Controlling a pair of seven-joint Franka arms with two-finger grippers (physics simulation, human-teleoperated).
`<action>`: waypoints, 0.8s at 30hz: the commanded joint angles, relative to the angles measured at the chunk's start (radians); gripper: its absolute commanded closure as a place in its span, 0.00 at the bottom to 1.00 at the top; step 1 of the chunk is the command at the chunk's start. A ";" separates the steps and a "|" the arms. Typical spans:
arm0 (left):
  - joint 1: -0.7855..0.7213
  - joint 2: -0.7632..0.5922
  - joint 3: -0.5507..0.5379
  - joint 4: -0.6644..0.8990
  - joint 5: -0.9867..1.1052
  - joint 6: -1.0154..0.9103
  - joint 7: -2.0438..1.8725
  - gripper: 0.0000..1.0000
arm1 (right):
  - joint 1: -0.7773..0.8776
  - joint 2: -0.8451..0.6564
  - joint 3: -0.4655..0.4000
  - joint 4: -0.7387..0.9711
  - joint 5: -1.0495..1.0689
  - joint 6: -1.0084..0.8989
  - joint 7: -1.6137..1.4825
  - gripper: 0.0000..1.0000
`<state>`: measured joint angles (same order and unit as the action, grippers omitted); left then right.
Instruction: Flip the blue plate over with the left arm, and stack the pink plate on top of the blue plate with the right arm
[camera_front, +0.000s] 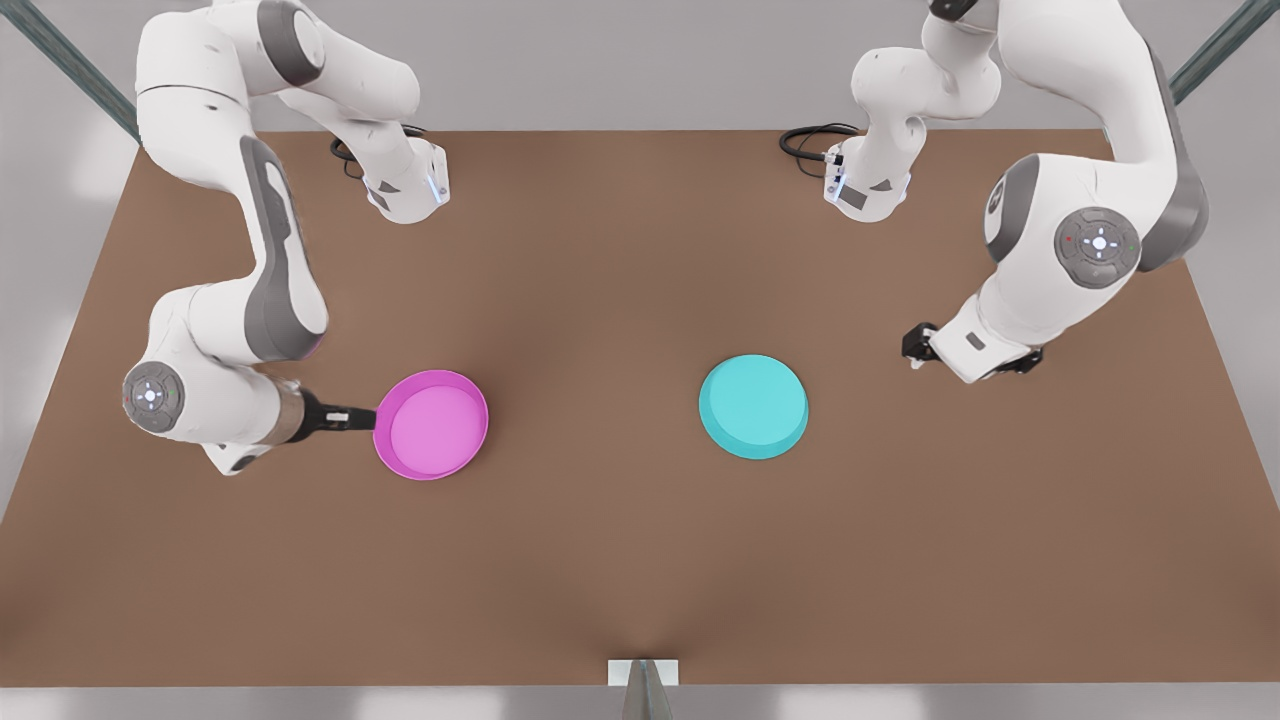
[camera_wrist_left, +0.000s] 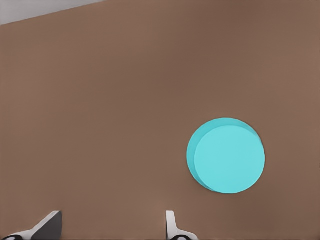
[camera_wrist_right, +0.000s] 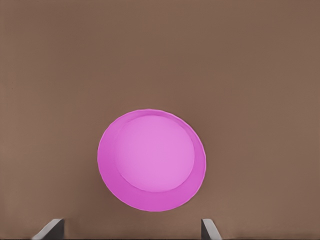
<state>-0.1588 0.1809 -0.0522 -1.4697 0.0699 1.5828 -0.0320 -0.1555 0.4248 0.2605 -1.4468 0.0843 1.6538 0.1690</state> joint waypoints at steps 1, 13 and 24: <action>0.001 0.000 0.000 0.000 0.002 0.000 -0.002 0.00 | -0.006 0.006 -0.001 -0.001 0.012 0.000 -0.003 0.00; 0.004 0.003 -0.002 0.002 -0.004 -0.007 0.003 0.00 | -0.125 0.131 0.046 -0.280 -0.037 0.303 -0.115 0.00; 0.033 0.003 0.008 0.068 -0.038 -0.012 -0.049 0.00 | -0.223 0.120 0.118 -0.455 -0.077 0.630 -0.246 0.00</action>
<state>-0.1307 0.1856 -0.0431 -1.4021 0.0359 1.5691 -0.0814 -0.3814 0.5397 0.3901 -1.9120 0.0077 2.2849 -0.0745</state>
